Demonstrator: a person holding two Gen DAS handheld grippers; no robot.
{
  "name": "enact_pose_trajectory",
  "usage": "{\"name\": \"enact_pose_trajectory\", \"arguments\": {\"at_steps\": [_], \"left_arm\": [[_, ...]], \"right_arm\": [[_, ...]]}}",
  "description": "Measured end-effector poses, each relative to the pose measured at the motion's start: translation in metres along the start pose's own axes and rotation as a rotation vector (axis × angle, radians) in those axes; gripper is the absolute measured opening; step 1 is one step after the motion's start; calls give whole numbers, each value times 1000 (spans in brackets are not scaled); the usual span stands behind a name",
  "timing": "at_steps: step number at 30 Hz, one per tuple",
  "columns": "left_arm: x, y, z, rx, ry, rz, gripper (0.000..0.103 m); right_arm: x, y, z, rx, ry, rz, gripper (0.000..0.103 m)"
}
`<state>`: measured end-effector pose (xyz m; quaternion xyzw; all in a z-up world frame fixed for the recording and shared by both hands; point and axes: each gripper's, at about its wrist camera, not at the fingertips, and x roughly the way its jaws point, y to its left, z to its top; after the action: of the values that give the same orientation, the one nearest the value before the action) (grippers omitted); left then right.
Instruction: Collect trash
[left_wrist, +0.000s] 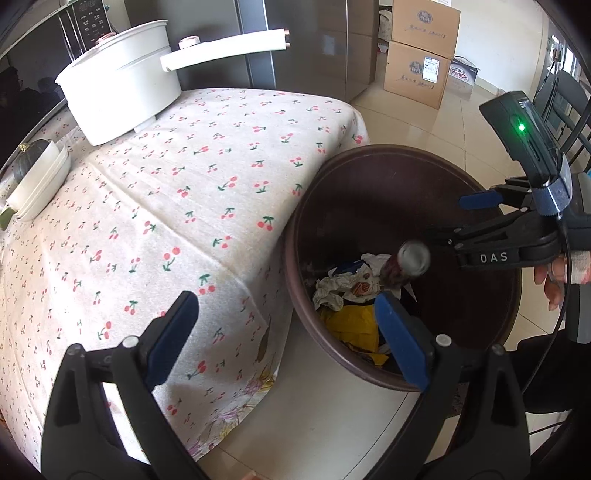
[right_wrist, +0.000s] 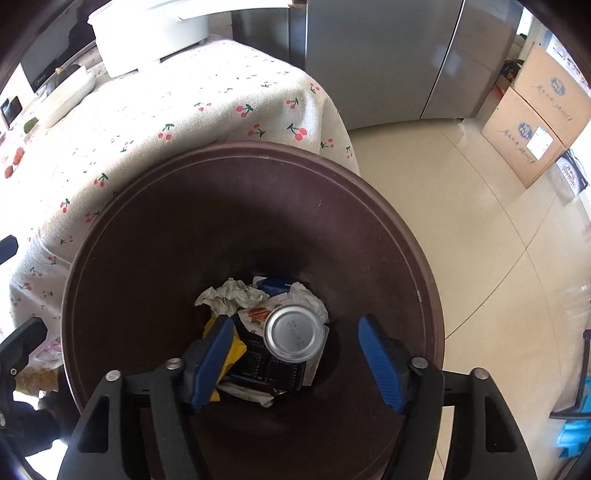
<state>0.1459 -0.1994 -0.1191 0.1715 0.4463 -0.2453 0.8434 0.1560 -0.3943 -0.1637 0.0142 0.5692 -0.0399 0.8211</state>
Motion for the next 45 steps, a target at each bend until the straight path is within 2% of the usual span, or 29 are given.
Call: {"name": "enact_pose_trajectory", "arguments": {"at_steps": [15,23,27,35,38,41,45], "left_arm": [[-28,9,-17,-15,-20,15,96],[-64,9,-38,-50,-61,26,100],[-86,11,-54,-103,-72,35,100],[-148,21,-92,-228,-171,136,103],[-166,25,-106,-285,-190,163,103],[-178,24,-116,-325,-197,164,103],[-193,15,-125,-328,-240,209,103]], "right_arm": [[-47,8,-22,35,-98,11,76],[-103,17,-52,45,-229,-11,82],[-130,31,-76,19,-285,-47,83],[-184,62,-129,23,-429,-79,86],[-209,79,-147,13,-497,-85,91],[-231,96,-162,-16,-560,-108,101],[-247,110,-175,-28,-603,-147,103]]}}
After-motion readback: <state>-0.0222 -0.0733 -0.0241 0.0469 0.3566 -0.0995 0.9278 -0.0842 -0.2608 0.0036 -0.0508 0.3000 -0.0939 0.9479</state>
